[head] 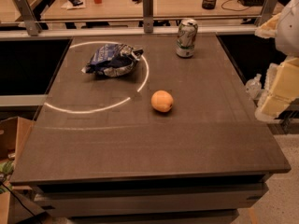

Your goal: Move 7up can near blue chip bag

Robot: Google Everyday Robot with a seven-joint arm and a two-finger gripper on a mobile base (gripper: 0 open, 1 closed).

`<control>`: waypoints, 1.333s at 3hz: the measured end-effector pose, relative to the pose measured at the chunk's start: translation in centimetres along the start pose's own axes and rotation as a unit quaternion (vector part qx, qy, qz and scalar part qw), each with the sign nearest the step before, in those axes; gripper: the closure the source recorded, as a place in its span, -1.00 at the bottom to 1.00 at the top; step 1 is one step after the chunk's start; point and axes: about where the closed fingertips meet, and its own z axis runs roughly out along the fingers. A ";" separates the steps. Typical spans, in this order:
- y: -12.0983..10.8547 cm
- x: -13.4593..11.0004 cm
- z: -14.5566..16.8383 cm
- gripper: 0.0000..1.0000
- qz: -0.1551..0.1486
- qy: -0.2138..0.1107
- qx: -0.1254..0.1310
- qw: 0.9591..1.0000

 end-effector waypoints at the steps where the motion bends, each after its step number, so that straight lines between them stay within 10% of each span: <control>1: 0.0 0.0 0.0 -1.00 0.000 0.000 0.000 1.000; 2: -0.6 1.8 0.2 -1.00 0.071 -0.038 0.009 0.997; 4: -2.5 9.3 2.5 -1.00 0.218 -0.198 0.075 0.953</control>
Offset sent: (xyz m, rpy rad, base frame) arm 0.0164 -0.0810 -0.0147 0.4461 -0.0512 -0.4401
